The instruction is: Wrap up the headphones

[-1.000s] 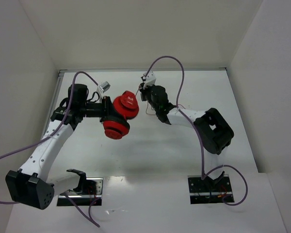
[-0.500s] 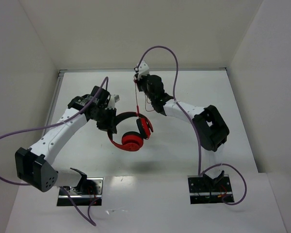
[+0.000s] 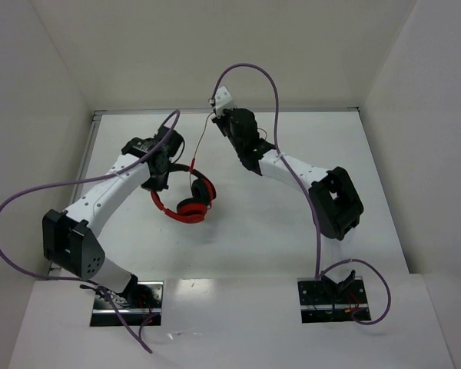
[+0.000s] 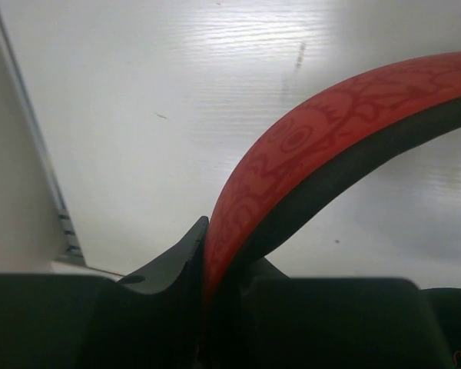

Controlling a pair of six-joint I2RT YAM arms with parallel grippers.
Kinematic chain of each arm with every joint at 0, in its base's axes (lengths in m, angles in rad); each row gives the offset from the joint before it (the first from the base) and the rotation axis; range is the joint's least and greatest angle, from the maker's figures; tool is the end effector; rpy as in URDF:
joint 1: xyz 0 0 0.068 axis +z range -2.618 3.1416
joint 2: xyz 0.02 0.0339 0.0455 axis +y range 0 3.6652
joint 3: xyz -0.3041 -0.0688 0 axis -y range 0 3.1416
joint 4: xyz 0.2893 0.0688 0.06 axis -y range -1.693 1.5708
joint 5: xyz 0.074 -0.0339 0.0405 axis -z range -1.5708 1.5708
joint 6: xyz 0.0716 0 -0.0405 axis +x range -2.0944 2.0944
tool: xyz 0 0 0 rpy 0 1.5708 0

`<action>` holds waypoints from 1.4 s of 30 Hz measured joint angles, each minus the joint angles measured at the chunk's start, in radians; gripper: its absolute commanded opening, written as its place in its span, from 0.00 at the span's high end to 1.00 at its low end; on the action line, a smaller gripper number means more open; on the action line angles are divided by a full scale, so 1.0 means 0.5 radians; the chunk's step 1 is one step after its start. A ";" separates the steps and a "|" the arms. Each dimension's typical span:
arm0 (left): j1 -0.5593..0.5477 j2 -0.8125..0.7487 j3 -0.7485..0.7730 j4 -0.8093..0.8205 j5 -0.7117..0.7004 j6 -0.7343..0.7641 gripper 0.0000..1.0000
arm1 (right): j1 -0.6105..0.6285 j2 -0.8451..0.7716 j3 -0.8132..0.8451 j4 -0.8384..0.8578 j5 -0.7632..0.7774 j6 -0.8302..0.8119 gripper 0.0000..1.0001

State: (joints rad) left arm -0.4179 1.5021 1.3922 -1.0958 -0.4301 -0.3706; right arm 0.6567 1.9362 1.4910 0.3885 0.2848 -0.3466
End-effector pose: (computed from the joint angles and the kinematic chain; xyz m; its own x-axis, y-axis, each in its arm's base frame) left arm 0.3255 -0.1119 0.3149 -0.8801 0.0306 -0.4739 -0.0922 0.9679 0.2337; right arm 0.4543 0.3248 0.3190 0.0813 -0.3489 -0.9336 -0.3574 0.8642 -0.3541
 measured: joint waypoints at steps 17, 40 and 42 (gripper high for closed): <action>0.099 0.024 -0.395 0.898 -0.699 -0.162 1.00 | 0.435 -0.284 0.278 -0.523 0.046 0.097 0.99; 0.311 -0.037 -0.188 1.601 -0.594 -0.682 1.00 | 0.592 -0.752 -0.349 -0.594 -0.723 1.238 0.99; 0.308 -0.028 -0.094 1.610 -0.503 -0.686 1.00 | 0.628 -0.752 -0.426 -0.576 -0.722 1.280 0.99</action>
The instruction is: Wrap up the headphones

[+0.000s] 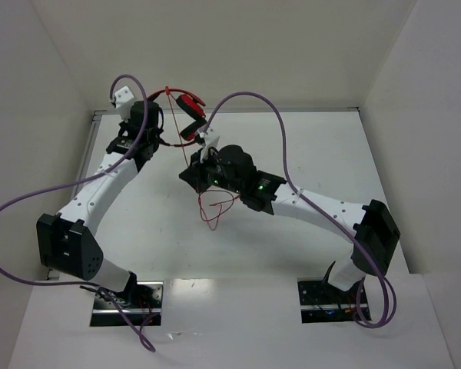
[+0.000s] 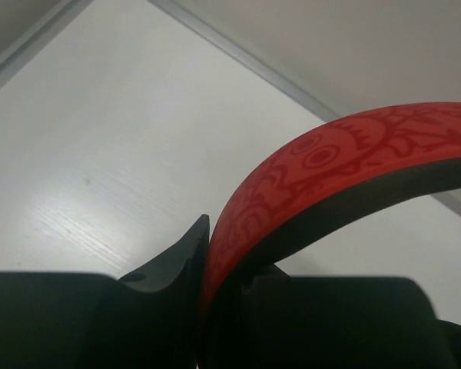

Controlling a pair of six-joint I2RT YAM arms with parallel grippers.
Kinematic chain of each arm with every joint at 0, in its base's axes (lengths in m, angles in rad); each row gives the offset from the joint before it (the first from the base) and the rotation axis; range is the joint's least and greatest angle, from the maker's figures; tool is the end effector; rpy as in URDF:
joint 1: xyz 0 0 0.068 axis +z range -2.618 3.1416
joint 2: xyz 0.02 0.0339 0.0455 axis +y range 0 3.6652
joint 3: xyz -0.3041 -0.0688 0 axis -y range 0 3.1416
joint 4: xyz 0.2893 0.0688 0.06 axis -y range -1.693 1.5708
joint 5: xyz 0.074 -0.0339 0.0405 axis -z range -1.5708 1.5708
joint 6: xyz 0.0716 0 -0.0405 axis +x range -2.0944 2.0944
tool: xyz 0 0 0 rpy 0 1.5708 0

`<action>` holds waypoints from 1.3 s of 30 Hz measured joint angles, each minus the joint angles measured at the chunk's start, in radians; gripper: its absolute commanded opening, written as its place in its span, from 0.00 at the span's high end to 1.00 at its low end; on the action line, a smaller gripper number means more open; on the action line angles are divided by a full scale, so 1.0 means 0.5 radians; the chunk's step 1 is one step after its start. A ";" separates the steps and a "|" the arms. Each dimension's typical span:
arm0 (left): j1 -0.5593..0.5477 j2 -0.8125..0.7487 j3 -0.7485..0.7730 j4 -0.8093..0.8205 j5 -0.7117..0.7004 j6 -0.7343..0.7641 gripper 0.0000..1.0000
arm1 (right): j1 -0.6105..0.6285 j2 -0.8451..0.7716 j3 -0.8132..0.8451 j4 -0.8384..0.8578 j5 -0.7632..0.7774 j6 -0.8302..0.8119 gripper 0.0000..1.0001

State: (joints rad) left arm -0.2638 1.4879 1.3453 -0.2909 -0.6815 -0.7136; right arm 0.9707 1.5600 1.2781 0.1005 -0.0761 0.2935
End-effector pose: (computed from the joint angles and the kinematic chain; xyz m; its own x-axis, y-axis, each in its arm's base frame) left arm 0.4050 -0.0627 0.3804 -0.0779 -0.5055 -0.8593 -0.5296 0.7512 -0.3940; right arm 0.2521 0.3780 0.3685 -0.3478 0.0025 -0.9376 -0.7987 0.5230 0.2977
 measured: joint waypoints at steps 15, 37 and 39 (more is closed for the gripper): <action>-0.004 -0.133 0.307 -0.101 0.555 -0.034 1.00 | 0.031 -0.056 -0.418 0.416 0.469 0.152 0.99; 0.000 -0.475 0.208 -0.172 0.962 -0.407 1.00 | 0.062 0.263 -0.336 0.969 0.583 0.214 0.99; 0.000 -0.475 0.208 -0.176 0.963 -0.414 1.00 | 0.062 0.271 -0.330 0.970 0.582 0.222 0.99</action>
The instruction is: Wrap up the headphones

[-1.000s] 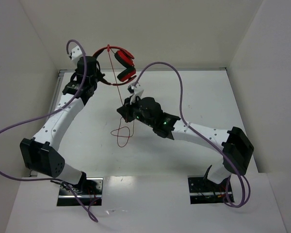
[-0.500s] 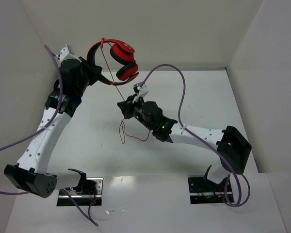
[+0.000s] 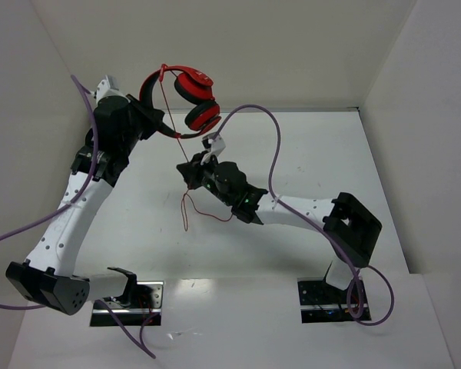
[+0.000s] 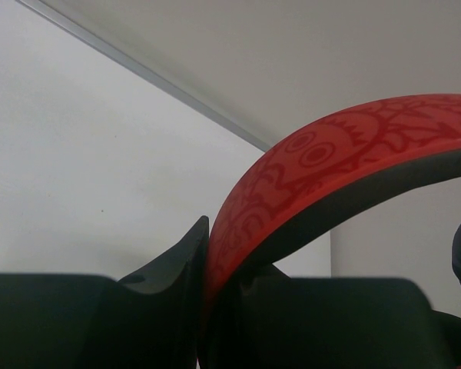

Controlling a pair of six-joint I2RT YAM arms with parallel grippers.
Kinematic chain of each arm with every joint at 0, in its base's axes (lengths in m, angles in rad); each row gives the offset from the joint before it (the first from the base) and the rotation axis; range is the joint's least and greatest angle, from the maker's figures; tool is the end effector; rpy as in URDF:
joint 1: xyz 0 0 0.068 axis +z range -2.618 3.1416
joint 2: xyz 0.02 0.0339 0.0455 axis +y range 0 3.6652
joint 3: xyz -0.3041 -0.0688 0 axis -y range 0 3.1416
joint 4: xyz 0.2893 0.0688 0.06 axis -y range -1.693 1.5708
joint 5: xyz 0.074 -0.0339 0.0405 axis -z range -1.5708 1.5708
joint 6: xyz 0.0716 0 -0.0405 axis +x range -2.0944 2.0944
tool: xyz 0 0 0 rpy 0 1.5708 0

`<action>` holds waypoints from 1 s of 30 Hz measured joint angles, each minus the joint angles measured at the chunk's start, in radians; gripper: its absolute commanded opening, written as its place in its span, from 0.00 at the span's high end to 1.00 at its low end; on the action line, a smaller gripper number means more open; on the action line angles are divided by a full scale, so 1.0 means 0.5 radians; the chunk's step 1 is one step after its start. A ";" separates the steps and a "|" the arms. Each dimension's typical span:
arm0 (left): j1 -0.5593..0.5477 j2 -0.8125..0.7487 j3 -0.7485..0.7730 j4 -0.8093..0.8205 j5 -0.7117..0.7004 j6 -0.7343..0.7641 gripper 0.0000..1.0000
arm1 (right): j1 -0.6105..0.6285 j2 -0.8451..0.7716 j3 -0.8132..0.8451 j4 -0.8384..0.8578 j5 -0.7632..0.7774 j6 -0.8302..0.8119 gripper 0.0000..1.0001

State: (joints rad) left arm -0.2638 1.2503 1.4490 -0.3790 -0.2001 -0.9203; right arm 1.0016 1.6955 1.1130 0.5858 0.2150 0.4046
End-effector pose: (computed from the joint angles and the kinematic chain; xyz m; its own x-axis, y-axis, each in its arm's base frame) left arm 0.3298 -0.0743 0.4922 -0.1580 -0.7652 -0.6241 -0.0973 0.6411 -0.7613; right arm 0.2696 0.3930 0.3067 -0.2771 0.2806 -0.9190 -0.6515 0.6481 0.3943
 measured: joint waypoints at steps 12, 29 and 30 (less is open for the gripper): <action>0.002 -0.019 0.043 -0.067 0.015 -0.011 1.00 | 0.001 0.108 -0.068 0.101 0.210 0.089 0.97; 0.011 -0.121 0.429 -0.130 -0.008 -0.152 1.00 | 0.000 0.491 -0.009 0.140 0.395 0.087 0.94; 0.011 -0.135 0.450 -0.124 -0.009 -0.157 1.00 | 0.000 0.513 -0.009 0.127 0.396 0.087 0.94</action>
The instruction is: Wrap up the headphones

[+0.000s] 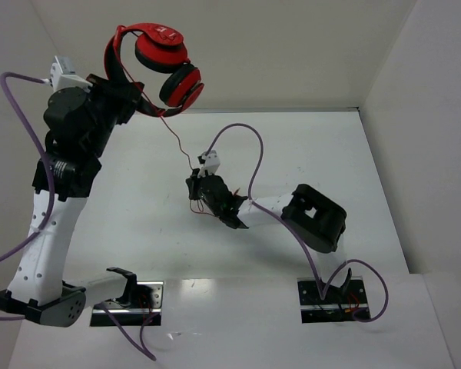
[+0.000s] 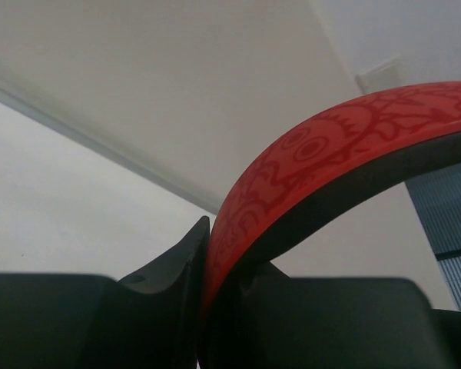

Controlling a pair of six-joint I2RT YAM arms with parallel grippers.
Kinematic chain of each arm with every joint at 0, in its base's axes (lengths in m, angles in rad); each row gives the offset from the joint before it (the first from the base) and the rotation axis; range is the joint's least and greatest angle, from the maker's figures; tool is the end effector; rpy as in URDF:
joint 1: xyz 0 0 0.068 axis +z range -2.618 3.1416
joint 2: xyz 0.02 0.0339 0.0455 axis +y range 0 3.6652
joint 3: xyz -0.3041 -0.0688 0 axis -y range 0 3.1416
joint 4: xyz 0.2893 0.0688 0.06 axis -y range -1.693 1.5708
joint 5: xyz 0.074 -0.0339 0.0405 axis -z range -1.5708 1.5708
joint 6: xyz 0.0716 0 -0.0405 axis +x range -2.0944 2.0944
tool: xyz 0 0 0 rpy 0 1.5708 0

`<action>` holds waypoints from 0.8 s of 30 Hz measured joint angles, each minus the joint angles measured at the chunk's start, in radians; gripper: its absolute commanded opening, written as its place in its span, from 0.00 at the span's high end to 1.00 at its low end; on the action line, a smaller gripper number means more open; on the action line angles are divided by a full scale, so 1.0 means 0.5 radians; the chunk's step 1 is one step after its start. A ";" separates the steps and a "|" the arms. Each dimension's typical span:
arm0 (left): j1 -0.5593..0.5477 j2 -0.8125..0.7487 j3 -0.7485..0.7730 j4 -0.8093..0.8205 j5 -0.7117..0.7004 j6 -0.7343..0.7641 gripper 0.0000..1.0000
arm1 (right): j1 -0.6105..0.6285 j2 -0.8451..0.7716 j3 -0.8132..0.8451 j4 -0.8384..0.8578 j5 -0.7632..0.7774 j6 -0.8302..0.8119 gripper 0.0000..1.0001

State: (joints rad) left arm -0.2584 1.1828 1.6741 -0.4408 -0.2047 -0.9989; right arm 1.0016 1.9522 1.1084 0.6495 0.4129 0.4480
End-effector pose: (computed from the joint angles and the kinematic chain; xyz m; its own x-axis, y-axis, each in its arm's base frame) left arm 0.2702 -0.0564 0.5917 -0.0189 -0.8466 -0.5319 0.0702 0.5296 -0.8454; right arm 0.2976 0.4118 0.1925 -0.3361 0.2109 -0.9179 -0.4591 0.8143 0.3552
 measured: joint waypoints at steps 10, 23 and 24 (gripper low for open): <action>0.000 -0.050 0.081 -0.020 -0.014 0.002 1.00 | -0.110 0.053 0.049 -0.082 0.072 -0.008 0.99; 0.002 -0.436 -0.363 -0.217 0.313 0.133 1.00 | -0.537 0.237 0.631 -0.245 0.055 -0.320 0.99; 0.002 -0.439 -0.385 -0.249 0.363 0.163 1.00 | -0.545 0.264 0.697 -0.260 0.046 -0.364 0.99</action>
State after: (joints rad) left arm -0.2573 0.9630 1.4815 -0.5652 -0.0231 -0.9176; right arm 0.7292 2.0842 1.4570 0.5194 0.4358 0.2661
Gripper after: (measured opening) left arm 0.210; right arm 0.009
